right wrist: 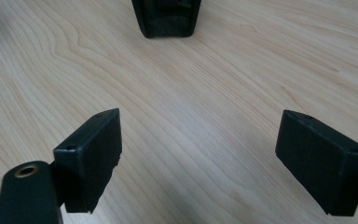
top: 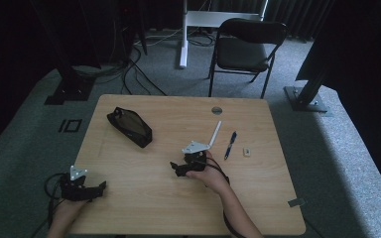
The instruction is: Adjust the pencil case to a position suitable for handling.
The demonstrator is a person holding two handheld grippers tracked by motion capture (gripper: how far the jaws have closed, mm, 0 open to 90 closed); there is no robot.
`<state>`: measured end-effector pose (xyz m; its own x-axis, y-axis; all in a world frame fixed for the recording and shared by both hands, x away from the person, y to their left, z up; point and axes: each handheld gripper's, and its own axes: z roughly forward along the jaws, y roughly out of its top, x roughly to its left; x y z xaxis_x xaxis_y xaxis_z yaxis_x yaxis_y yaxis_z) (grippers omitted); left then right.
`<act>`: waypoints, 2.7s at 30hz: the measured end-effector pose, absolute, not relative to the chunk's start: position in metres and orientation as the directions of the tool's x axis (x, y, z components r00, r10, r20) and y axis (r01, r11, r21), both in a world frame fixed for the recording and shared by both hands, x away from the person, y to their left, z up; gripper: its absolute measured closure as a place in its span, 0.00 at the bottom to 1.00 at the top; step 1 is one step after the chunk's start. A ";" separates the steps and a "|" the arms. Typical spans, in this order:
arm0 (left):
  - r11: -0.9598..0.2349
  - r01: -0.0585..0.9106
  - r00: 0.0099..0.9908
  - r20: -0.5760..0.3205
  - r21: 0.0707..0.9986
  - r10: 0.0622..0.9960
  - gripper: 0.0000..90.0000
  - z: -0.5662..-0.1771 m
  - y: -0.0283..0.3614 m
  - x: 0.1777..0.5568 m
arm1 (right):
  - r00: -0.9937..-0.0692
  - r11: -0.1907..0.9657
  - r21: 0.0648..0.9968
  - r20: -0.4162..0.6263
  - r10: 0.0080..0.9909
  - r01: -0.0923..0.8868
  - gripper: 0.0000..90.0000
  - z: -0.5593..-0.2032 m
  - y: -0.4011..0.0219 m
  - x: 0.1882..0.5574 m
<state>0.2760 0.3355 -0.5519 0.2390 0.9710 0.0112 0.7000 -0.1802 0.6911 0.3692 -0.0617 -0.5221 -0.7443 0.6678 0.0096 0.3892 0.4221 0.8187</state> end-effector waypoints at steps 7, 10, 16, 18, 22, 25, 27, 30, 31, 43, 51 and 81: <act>-0.180 0.700 0.239 0.011 0.691 0.971 0.00 -0.552 0.335 0.276 | -0.753 0.421 0.821 0.017 0.657 0.386 0.16 -0.522 -0.051 0.372; -0.180 0.700 0.239 0.011 0.691 0.971 0.00 -0.552 0.335 0.276 | -0.753 0.418 0.824 0.016 0.657 0.382 0.17 -0.522 -0.047 0.373; -0.181 0.700 0.239 0.012 0.691 0.971 0.00 -0.552 0.336 0.276 | -0.758 0.418 0.827 0.016 0.652 0.376 0.17 -0.521 -0.038 0.375; -0.180 0.700 0.239 0.011 0.691 0.971 0.00 -0.552 0.335 0.276 | -0.765 0.424 0.828 0.010 0.644 0.368 0.17 -0.521 -0.035 0.376; -0.180 0.700 0.239 0.011 0.691 0.971 0.00 -0.552 0.335 0.276 | -0.770 0.421 0.831 0.015 0.638 0.365 0.18 -0.521 -0.030 0.378; -0.180 0.700 0.239 0.011 0.691 0.971 0.00 -0.552 0.335 0.276 | -0.773 0.421 0.830 0.018 0.635 0.365 0.18 -0.521 -0.026 0.379; -0.180 0.700 0.239 0.011 0.691 0.971 0.00 -0.552 0.335 0.276 | -0.775 0.423 0.831 0.015 0.632 0.361 0.18 -0.520 -0.023 0.381; -0.180 0.700 0.239 0.011 0.691 0.971 0.00 -0.552 0.335 0.276 | -0.777 0.421 0.836 0.012 0.629 0.353 0.19 -0.518 -0.019 0.383; -0.181 0.700 0.239 0.011 0.691 0.971 0.00 -0.552 0.335 0.276 | -0.777 0.419 0.837 0.013 0.629 0.353 0.19 -0.517 -0.018 0.384; -0.182 0.700 0.242 0.012 0.691 0.970 0.00 -0.552 0.336 0.276 | -0.778 0.412 0.844 0.009 0.628 0.342 0.19 -0.516 -0.001 0.394; -0.182 0.700 0.241 0.012 0.691 0.970 0.00 -0.552 0.336 0.276 | -0.776 0.415 0.847 -0.004 0.630 0.332 0.23 -0.515 0.010 0.400; -0.188 0.697 0.250 0.011 0.692 0.968 0.00 -0.552 0.335 0.276 | -0.744 0.368 0.865 0.009 0.668 0.341 0.55 -0.518 0.036 0.425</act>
